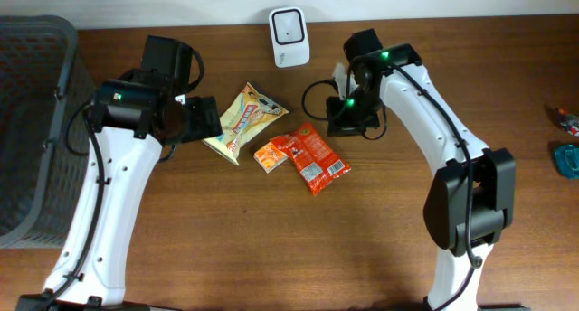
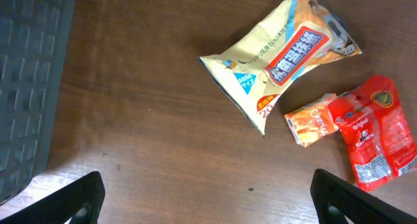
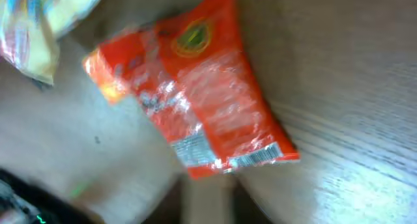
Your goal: Scan the item barcode
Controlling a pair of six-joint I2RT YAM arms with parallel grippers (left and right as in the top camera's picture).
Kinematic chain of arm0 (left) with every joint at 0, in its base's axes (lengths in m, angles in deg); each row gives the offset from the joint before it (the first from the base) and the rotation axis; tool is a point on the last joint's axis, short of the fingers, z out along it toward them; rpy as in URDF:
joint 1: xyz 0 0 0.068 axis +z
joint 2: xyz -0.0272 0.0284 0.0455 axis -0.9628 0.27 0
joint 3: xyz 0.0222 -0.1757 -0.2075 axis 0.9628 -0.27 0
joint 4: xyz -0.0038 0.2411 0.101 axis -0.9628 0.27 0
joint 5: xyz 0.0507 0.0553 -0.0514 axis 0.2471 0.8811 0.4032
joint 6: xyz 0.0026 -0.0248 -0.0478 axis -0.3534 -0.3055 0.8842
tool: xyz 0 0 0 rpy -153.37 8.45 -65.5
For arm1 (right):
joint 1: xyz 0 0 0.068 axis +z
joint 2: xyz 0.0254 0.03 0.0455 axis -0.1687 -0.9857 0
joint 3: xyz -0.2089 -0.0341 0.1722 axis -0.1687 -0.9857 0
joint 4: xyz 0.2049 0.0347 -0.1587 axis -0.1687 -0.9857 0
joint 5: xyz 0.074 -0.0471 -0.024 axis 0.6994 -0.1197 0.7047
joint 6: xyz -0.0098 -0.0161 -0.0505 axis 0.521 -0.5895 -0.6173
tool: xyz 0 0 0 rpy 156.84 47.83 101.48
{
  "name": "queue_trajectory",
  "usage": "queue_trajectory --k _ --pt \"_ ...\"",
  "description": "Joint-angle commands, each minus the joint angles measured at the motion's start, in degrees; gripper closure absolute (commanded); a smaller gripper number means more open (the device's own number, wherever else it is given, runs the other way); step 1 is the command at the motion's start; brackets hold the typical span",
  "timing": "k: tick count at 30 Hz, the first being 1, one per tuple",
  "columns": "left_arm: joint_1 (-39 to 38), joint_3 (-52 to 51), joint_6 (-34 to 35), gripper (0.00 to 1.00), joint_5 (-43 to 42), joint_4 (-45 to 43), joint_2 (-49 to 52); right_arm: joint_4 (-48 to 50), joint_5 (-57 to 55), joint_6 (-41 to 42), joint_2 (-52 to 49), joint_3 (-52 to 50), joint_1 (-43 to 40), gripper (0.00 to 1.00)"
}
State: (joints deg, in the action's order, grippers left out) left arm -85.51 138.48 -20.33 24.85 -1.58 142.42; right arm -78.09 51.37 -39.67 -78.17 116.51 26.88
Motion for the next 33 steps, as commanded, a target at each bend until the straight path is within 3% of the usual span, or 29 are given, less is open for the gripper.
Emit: queue_trajectory --k 1,3,7,10,11,12,13,15,16,19,20,23,26,30,31,32,33 --pt "0.1 0.1 -0.1 0.01 0.4 0.1 -0.3 0.2 -8.2 -8.5 0.6 0.5 8.2 0.20" --pt "0.1 0.1 -0.1 0.01 0.4 0.1 -0.3 5.8 -25.4 -5.0 -2.4 -1.4 16.6 0.02" --pt "0.1 0.1 -0.1 0.01 0.4 0.1 -0.3 11.5 -40.4 -2.3 -6.3 -3.7 23.4 0.01" --pt "0.1 0.1 -0.1 0.01 0.4 0.1 -0.3 12.8 -44.8 1.7 -9.4 -3.9 23.6 0.09" --pt "0.1 0.1 -0.1 0.01 0.4 0.1 -0.3 13.9 -44.8 1.7 -10.6 -3.9 23.6 0.18" --pt "0.1 0.1 -0.1 0.01 0.4 0.1 -0.3 14.5 -44.8 1.7 -11.6 -3.9 23.6 0.37" --pt "0.1 0.1 0.0 0.01 0.4 0.1 -0.3 14.9 -44.9 1.7 -12.2 -4.0 23.6 0.48" --pt "0.1 0.1 -0.1 0.01 0.4 0.1 -0.3 15.2 -45.0 3.3 -12.4 -3.9 23.6 0.87" --pt "0.1 0.1 -0.1 0.01 0.4 0.1 -0.3 14.8 -45.0 5.2 -12.3 -3.3 23.5 0.96" --pt "0.1 0.1 -0.1 0.01 0.4 0.1 -0.3 9.5 -44.7 9.4 -12.0 2.6 22.9 0.96" --pt "0.1 0.1 -0.1 0.01 0.4 0.1 -0.3 4.0 -41.9 10.3 -11.8 8.9 21.9 0.96" --pt "0.1 0.1 -0.1 0.01 0.4 0.1 -0.3 -8.2 -20.3 5.0 -11.6 21.3 15.0 0.96" --pt "0.1 0.1 0.0 0.01 0.4 0.1 -0.3 -9.4 6.6 -4.0 -11.8 20.1 5.1 0.96" --pt "0.1 0.1 0.0 0.01 0.4 0.1 -0.3 -7.2 11.4 -4.5 -11.8 9.1 -6.2 0.96" --pt "0.1 0.1 0.0 0.01 0.4 0.1 -0.3 -5.4 10.9 -4.4 -11.8 6.1 -7.7 0.91" --pt "0.1 0.1 0.0 0.01 0.4 0.1 -0.3 -3.5 6.2 -4.0 -11.8 2.7 -9.9 0.55" --pt "0.1 0.1 -0.1 0.01 0.4 0.1 -0.3 -3.5 -2.2 -0.1 -11.8 1.5 -11.7 0.50"
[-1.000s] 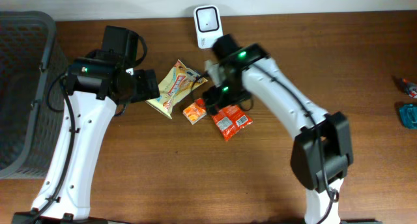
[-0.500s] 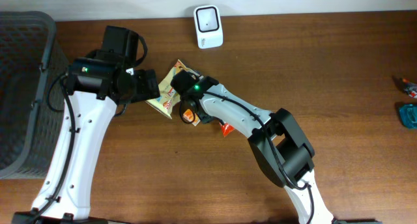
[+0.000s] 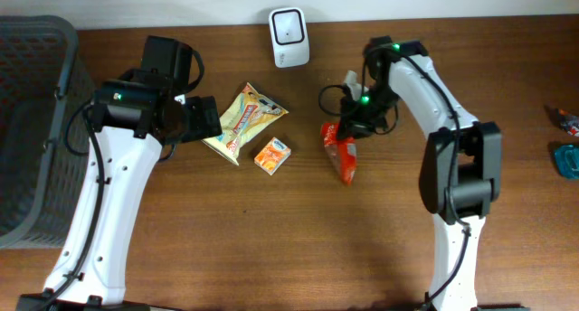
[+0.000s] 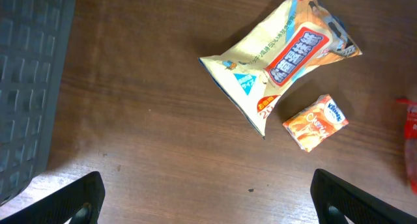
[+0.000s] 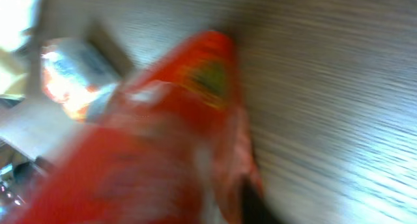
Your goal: Scan the item barcode
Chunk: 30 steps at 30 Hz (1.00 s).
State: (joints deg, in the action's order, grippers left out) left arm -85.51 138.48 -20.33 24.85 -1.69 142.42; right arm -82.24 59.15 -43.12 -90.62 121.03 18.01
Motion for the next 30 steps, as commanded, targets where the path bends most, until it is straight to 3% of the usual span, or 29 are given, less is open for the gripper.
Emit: queue_trajectory --k 1,2,3,7,11,13,14,16,18,19,22,23,24,26,27,30 --pt "0.1 0.1 -0.1 0.01 0.4 0.2 -0.3 -0.4 -19.2 6.0 0.9 -2.7 -5.0 0.42" --pt "0.1 0.1 -0.1 0.01 0.4 0.2 -0.3 -2.3 -22.3 6.0 1.3 -1.3 -6.3 0.26" --pt "0.1 0.1 -0.1 0.01 0.4 0.2 -0.3 -4.5 -24.1 6.0 1.7 0.9 -7.3 0.18" --pt "0.1 0.1 -0.1 0.01 0.4 0.2 -0.3 -17.6 -26.4 5.1 3.4 15.8 -6.3 0.17" --pt "0.1 0.1 -0.1 0.01 0.4 0.2 -0.3 -20.3 -24.3 -4.6 3.3 13.2 4.6 0.22" --pt "0.1 0.1 -0.1 0.01 0.4 0.2 -0.3 -13.2 -27.7 -5.2 3.3 7.6 8.6 0.32" --pt "0.1 0.1 -0.1 0.01 0.4 0.2 -0.3 -9.3 -28.1 -4.3 3.3 4.3 9.4 0.32" --pt "0.1 0.1 0.0 0.01 0.4 0.2 -0.3 2.5 -30.3 4.6 3.3 -4.8 9.6 0.50" --pt "0.1 0.1 -0.1 0.01 0.4 0.2 -0.3 10.2 -30.3 11.3 3.3 -8.9 9.7 0.61" --pt "0.1 0.1 0.0 0.01 0.4 0.2 -0.3 10.9 -30.1 13.1 3.5 -8.2 9.7 0.74" --pt "0.1 0.1 0.0 0.01 0.4 0.2 -0.3 0.5 -30.3 13.1 3.6 4.9 9.6 0.80" --pt "0.1 0.1 0.0 0.01 0.4 0.2 -0.3 -5.6 -30.3 13.0 3.6 11.6 9.7 0.79" --pt "0.1 0.1 -0.1 0.01 0.4 0.2 -0.3 -9.4 -30.3 12.5 3.6 15.2 9.7 0.69" --pt "0.1 0.1 0.0 0.01 0.4 0.2 -0.3 -14.3 -30.5 10.0 3.5 14.6 9.6 0.71" --pt "0.1 0.1 0.0 0.01 0.4 0.2 -0.3 -14.9 -30.3 10.1 3.5 11.6 9.6 0.77" --pt "0.1 0.1 0.0 0.01 0.4 0.2 -0.3 -4.4 -30.3 14.2 3.5 -3.1 9.6 0.88"
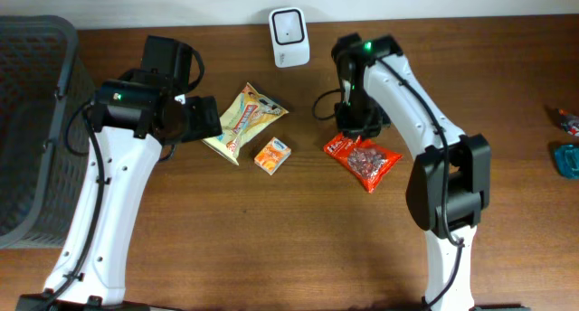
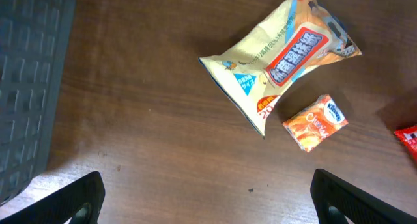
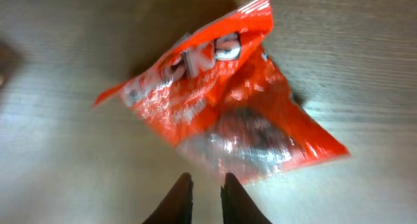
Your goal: Scan the item barcode
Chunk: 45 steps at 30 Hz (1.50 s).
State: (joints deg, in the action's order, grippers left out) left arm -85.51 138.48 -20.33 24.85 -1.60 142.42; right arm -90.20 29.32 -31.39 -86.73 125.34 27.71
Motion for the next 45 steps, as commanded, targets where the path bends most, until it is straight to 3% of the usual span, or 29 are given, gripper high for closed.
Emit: queue_trajectory --k 1,2,3,6,7,8,9,11,15,17,18,19,21,24,26,29,33,41,45 --pt "0.1 0.1 0.0 0.01 0.4 0.1 -0.3 8.2 -0.5 2.4 -0.4 -11.2 -0.1 0.93" --pt "0.1 0.1 -0.1 0.01 0.4 0.1 -0.3 13.2 -0.5 2.4 -0.4 -14.2 0.0 0.96" --pt "0.1 0.1 -0.1 0.01 0.4 0.1 -0.3 16.7 -0.4 2.4 -0.4 -15.5 0.0 0.90" --pt "0.1 0.1 0.0 0.01 0.4 0.1 -0.3 13.1 -0.3 2.4 -0.3 -7.8 -0.1 0.87" --pt "0.1 0.1 -0.1 0.01 0.4 0.1 -0.3 7.0 -0.5 1.2 -0.3 0.0 -0.1 0.64" --pt "0.1 0.1 0.0 0.01 0.4 0.1 -0.3 4.2 -0.5 -2.5 -0.3 2.9 -0.1 0.34" --pt "0.1 0.1 -0.1 0.01 0.4 0.1 -0.3 1.8 -0.5 -7.9 -0.3 3.4 -0.1 0.15" --pt "0.1 0.1 -0.1 0.01 0.4 0.1 -0.3 -0.3 0.2 -18.5 -0.4 0.4 0.3 0.02" --pt "0.1 0.1 -0.1 0.01 0.4 0.1 -0.3 6.3 -0.5 -24.5 -0.5 -8.9 0.7 0.01" --pt "0.1 0.1 -0.1 0.01 0.4 0.1 -0.3 11.2 -0.5 -24.5 -0.5 -12.4 0.7 0.04" --pt "0.1 0.1 -0.1 0.01 0.4 0.1 -0.3 12.1 -0.5 -24.0 -0.5 -12.5 0.7 0.19" --pt "0.1 0.1 -0.1 0.01 0.4 0.1 -0.3 12.8 -0.5 -22.7 -0.5 -12.5 0.7 0.40" --pt "0.1 0.1 0.0 0.01 0.4 0.1 -0.3 14.3 -0.4 -20.9 -0.5 -12.6 0.7 0.63" --pt "0.1 0.1 0.0 0.01 0.4 0.1 -0.3 15.1 -0.5 -16.8 -0.5 -12.6 0.7 0.82" --pt "0.1 0.1 -0.1 0.01 0.4 0.1 -0.3 15.9 0.0 -9.2 -0.5 -12.5 0.7 0.96" --pt "0.1 0.1 0.0 0.01 0.4 0.1 -0.3 15.6 4.8 -7.8 -0.5 -8.2 0.7 0.96" --pt "0.1 0.1 -0.1 0.01 0.4 0.1 -0.3 18.7 7.9 -3.6 -0.5 5.6 0.7 0.96" --pt "0.1 0.1 0.0 0.01 0.4 0.1 -0.3 62.6 7.7 12.1 -3.4 7.6 1.0 0.96" --pt "0.1 0.1 0.0 0.01 0.4 0.1 -0.3 74.7 7.0 19.4 -9.9 7.6 3.0 0.96"
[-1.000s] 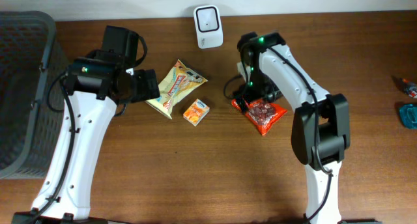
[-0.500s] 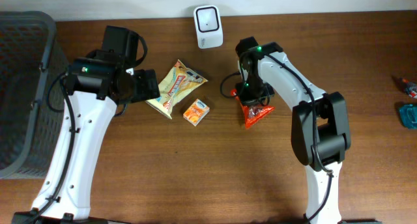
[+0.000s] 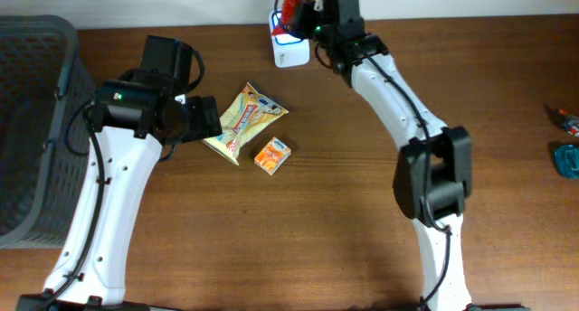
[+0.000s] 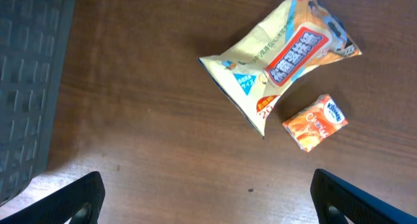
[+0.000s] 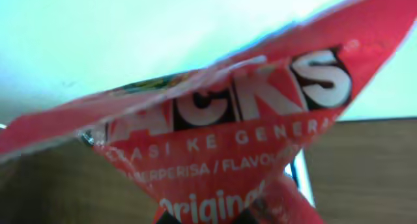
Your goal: Scan the item barcode
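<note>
The red snack packet point(image 3: 295, 2) hangs at the table's far edge, right over the white scanner point(image 3: 291, 31). My right gripper point(image 3: 317, 11) is shut on it. In the right wrist view the red packet point(image 5: 228, 133) fills the frame with its printed face toward the camera, my right gripper point(image 5: 210, 219) pinches its lower edge, and a sliver of the scanner point(image 5: 303, 178) shows behind. No barcode shows. My left gripper point(image 4: 210, 208) stands open and holds nothing, beside the yellow packet point(image 3: 244, 119).
A yellow packet point(image 4: 281, 60) and a small orange box point(image 4: 315, 122) lie on the wooden table left of centre. A dark mesh basket point(image 3: 32, 130) stands at the left edge. Two small items point(image 3: 565, 121) lie at the far right edge.
The red packet lay flat on the table right of the orange box, under my right gripper. Now it is off the table, held over the scanner. The left arm has not moved.
First the red packet lay against the orange box, barcode side up, with my right gripper over it. Then it stood on edge further right in the gripper. Then it lay flat with its other face up. Now my right gripper holds it over the scanner.
</note>
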Controlling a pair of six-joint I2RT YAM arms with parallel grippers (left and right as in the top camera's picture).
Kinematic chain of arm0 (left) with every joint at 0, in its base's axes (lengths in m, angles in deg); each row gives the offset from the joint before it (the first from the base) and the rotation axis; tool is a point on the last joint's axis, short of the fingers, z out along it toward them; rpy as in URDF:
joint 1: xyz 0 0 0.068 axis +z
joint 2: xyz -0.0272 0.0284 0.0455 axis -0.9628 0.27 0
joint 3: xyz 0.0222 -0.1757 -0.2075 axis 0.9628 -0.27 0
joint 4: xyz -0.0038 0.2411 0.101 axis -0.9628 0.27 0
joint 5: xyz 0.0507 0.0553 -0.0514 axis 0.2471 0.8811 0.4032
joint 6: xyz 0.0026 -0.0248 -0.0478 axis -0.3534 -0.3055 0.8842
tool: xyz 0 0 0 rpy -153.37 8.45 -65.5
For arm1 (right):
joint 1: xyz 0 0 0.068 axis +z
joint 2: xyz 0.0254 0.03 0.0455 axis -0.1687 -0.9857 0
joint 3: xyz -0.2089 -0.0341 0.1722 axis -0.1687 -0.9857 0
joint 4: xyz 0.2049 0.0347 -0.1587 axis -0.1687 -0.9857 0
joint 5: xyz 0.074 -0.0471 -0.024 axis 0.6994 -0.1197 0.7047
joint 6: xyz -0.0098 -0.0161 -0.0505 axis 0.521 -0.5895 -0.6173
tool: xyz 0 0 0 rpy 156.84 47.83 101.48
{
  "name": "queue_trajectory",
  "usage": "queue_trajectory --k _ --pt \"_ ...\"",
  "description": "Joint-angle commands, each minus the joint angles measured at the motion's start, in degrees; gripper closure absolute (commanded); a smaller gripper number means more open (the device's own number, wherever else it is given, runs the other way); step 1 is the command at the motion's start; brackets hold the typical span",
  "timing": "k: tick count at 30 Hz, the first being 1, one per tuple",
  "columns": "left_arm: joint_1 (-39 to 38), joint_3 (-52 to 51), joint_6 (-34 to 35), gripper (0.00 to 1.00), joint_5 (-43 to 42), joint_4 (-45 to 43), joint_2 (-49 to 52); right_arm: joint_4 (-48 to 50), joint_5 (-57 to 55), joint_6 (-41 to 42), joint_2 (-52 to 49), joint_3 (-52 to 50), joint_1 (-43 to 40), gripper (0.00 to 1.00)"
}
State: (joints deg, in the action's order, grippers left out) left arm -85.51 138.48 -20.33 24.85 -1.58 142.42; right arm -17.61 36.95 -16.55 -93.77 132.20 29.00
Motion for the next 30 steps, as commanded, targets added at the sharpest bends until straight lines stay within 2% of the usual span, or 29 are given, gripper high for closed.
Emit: queue_trajectory --k 1,4,8,11,14,16,20,23,28,30 --pt "0.1 0.1 0.0 0.01 0.4 0.1 -0.3 3.8 -1.8 5.0 -4.3 0.7 2.3 0.96" --pt "0.1 0.1 0.0 0.01 0.4 0.1 -0.3 4.1 -8.9 5.3 -5.3 0.7 3.7 0.96" --pt "0.1 0.1 0.0 0.01 0.4 0.1 -0.3 3.0 -10.7 5.3 -5.2 0.8 3.7 0.96" --pt "0.1 0.1 0.0 0.01 0.4 0.1 -0.3 0.5 -10.9 5.3 -0.7 1.2 0.6 0.96" --pt "0.1 0.1 -0.1 0.01 0.4 0.1 -0.3 -11.6 -11.1 5.6 6.9 1.5 -8.4 0.96" --pt "0.1 0.1 0.0 0.01 0.4 0.1 -0.3 -25.0 -11.1 5.5 10.2 1.5 -19.5 0.96" --pt "0.1 0.1 0.0 0.01 0.4 0.1 -0.3 -44.6 -14.9 5.5 7.7 1.2 -37.2 0.96" --pt "0.1 0.1 0.0 0.01 0.4 0.1 -0.3 -48.2 -17.2 5.5 6.3 -0.4 -46.8 0.96" --pt "0.1 0.1 0.0 0.01 0.4 0.1 -0.3 -47.4 -17.2 5.5 5.5 -1.6 -54.8 0.95" --pt "0.1 0.1 -0.1 0.01 0.4 0.1 -0.3 -47.1 -20.2 5.5 5.2 -1.6 -56.2 0.78"
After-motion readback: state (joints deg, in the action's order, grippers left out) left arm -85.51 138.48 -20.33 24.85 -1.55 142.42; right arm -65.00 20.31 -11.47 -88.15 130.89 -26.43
